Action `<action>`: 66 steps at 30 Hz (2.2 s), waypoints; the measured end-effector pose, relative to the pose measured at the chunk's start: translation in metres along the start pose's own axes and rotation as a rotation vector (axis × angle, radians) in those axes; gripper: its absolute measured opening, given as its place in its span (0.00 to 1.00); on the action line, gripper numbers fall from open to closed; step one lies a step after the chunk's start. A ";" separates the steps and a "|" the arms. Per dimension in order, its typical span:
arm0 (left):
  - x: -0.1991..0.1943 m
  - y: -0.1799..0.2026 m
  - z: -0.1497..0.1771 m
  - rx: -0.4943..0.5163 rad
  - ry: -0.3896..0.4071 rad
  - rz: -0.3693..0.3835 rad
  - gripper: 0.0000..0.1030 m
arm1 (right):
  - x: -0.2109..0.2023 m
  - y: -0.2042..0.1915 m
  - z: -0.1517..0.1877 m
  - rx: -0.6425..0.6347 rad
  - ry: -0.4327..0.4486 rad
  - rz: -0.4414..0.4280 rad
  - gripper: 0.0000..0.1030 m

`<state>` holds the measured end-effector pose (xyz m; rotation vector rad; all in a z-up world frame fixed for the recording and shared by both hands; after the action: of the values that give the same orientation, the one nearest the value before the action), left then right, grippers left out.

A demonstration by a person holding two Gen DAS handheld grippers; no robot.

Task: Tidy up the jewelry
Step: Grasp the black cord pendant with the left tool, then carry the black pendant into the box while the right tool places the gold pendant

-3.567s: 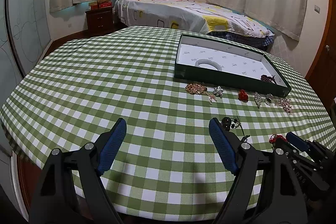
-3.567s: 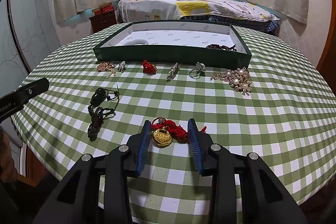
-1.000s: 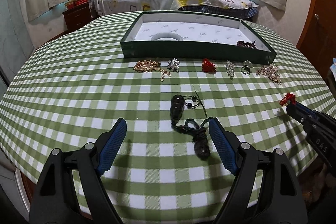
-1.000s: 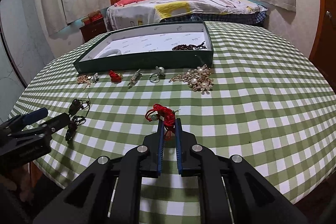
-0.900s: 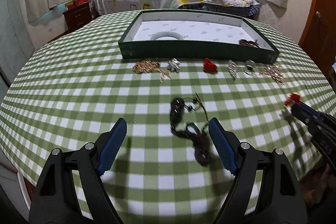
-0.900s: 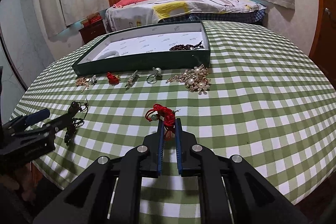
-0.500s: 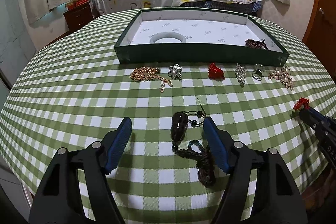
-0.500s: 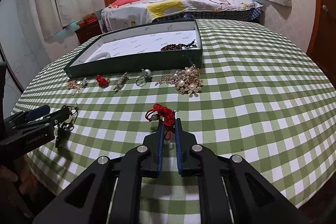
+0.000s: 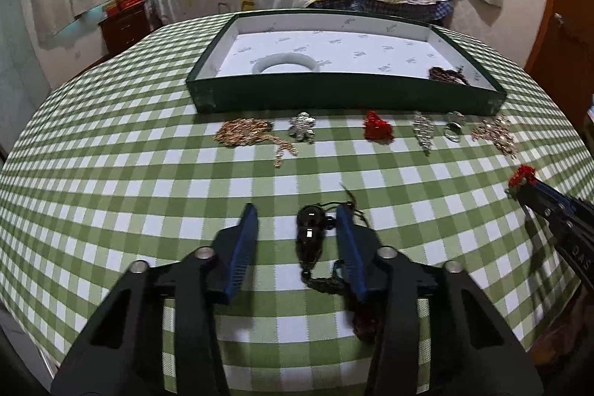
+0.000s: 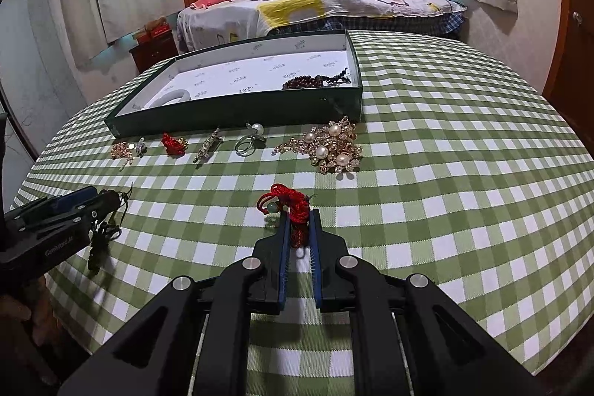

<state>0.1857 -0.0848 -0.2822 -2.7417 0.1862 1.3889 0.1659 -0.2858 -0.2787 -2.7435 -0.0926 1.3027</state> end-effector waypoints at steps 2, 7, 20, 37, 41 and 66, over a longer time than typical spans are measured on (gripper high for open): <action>0.000 0.004 0.001 0.013 0.004 0.018 0.25 | 0.000 0.000 0.000 0.001 0.000 0.000 0.10; -0.002 0.011 0.002 0.034 0.010 0.034 0.17 | 0.000 0.000 -0.001 -0.001 0.001 0.002 0.10; -0.002 0.011 0.001 0.034 0.036 0.040 0.17 | 0.000 0.000 -0.001 0.003 0.008 -0.001 0.10; -0.040 0.003 -0.020 0.008 0.168 0.026 0.16 | -0.023 -0.006 -0.021 0.011 0.091 -0.029 0.10; -0.060 0.001 -0.039 -0.001 0.235 0.033 0.16 | -0.040 -0.010 -0.040 0.012 0.155 -0.044 0.10; -0.003 0.013 -0.195 -0.018 0.370 0.070 0.16 | 0.012 -0.013 -0.194 -0.002 0.357 -0.027 0.10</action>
<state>0.3382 -0.1185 -0.1647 -3.0088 0.2892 0.8849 0.3243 -0.2850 -0.1646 -2.9133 -0.1003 0.7880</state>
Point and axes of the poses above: each gripper's, at about its wrist camera, not at the fingertips, and x roughly the way its jaws point, y to its right, z to its underside, the point moved 6 cm from there along x, roughly the way its jaws point, and after that the axes turned 4 degrees about -y, right-handed, at the moved point
